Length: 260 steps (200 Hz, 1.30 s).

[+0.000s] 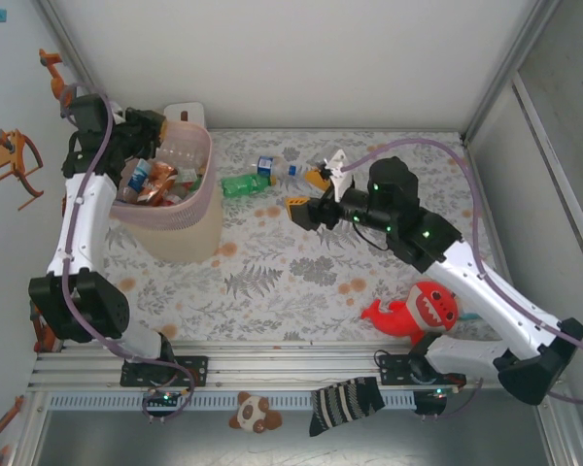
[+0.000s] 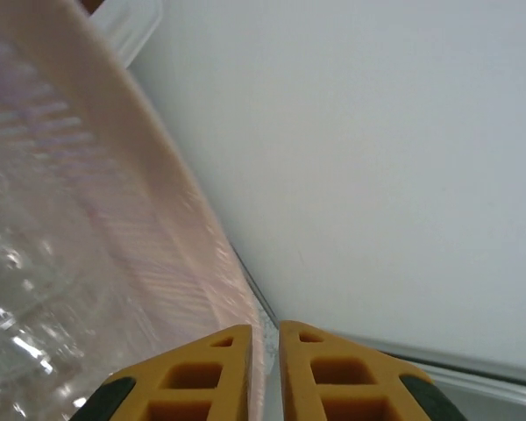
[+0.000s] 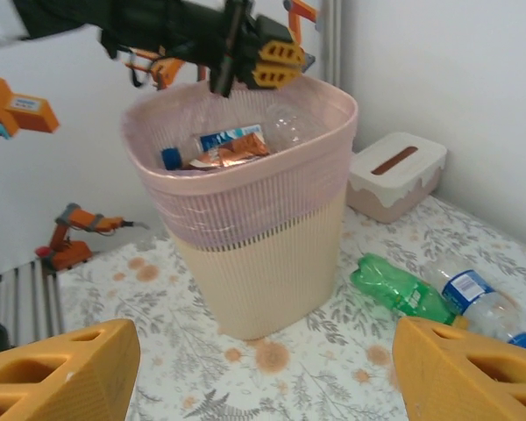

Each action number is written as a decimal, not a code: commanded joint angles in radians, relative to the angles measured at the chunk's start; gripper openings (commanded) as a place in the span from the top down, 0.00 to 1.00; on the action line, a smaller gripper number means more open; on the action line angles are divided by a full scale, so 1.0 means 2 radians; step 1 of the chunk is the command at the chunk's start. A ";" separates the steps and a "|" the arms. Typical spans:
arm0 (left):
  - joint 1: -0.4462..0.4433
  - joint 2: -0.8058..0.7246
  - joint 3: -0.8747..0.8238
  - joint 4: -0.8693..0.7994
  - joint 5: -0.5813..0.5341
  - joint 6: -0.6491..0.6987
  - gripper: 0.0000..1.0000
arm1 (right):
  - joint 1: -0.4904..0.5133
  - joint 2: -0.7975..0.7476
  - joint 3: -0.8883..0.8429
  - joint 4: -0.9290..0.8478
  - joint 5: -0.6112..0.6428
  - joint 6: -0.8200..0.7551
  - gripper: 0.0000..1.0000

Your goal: Put the plastic bottles in the bin

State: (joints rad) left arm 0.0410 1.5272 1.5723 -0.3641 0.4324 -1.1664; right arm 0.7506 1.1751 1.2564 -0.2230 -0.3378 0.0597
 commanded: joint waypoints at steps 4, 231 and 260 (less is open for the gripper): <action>0.005 -0.040 0.002 0.020 0.022 0.049 0.83 | -0.002 0.031 0.033 -0.044 0.021 -0.073 0.25; 0.003 -0.272 -0.186 -0.052 0.019 0.176 0.75 | -0.064 0.611 0.446 -0.130 -0.054 -0.513 0.24; 0.003 -0.281 -0.190 -0.071 0.022 0.177 0.75 | -0.065 0.661 0.492 -0.112 -0.049 -0.512 0.18</action>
State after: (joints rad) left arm 0.0467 0.9867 1.2083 -0.4614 0.4648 -0.8364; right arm 0.6285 2.4413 2.1590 -0.4995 -0.4286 -0.9470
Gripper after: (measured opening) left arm 0.255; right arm 0.798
